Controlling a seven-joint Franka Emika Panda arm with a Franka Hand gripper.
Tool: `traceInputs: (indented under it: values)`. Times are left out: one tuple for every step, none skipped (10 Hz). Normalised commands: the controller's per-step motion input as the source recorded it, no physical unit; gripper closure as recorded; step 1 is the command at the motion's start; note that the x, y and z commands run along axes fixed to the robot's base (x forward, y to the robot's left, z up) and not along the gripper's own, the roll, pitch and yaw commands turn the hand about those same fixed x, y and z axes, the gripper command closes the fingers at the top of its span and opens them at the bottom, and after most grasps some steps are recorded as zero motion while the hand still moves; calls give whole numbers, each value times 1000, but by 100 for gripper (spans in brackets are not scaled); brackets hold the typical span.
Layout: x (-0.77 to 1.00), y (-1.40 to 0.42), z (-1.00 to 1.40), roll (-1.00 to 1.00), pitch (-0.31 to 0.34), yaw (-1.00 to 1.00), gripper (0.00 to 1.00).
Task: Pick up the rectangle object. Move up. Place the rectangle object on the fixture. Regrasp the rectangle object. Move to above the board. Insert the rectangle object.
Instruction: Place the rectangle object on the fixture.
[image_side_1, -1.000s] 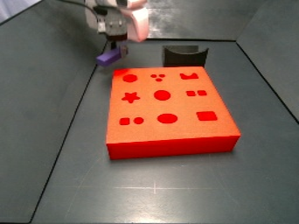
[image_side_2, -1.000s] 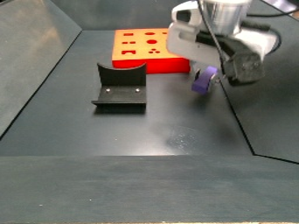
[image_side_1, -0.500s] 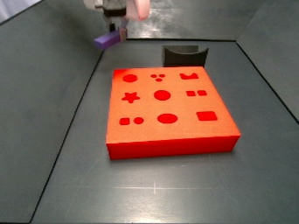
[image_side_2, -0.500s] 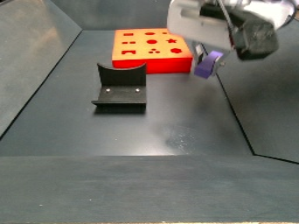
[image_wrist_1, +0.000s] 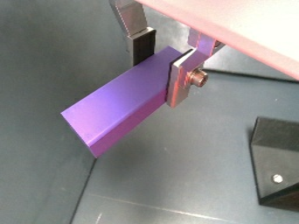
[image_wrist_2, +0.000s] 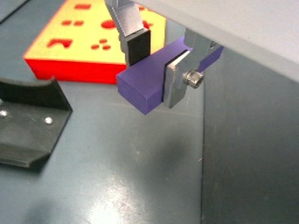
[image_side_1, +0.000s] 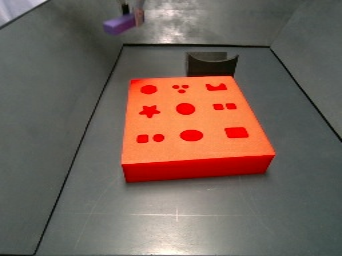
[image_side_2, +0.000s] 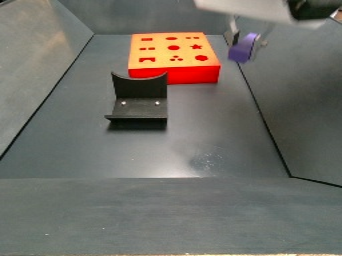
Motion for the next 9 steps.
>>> traceInputs:
  values:
    - [-9,-21,721,-83,35,14,100]
    - [2,-16,459,-96,52,12,100]
    - [7,-14,357,-101,58,12,100]
    - [1000,23,-69,50,-106,1000,100]
    - [1000,23,-107,52,-99,1000,100]
    - [1000,21,-101,62,-105,1000,100]
    - [1000,20,-93,67,-103,1000,100]
    - [1000,16,-90,79,-102,1000,100]
    - [1000,15,-91,92,-108,1000,100]
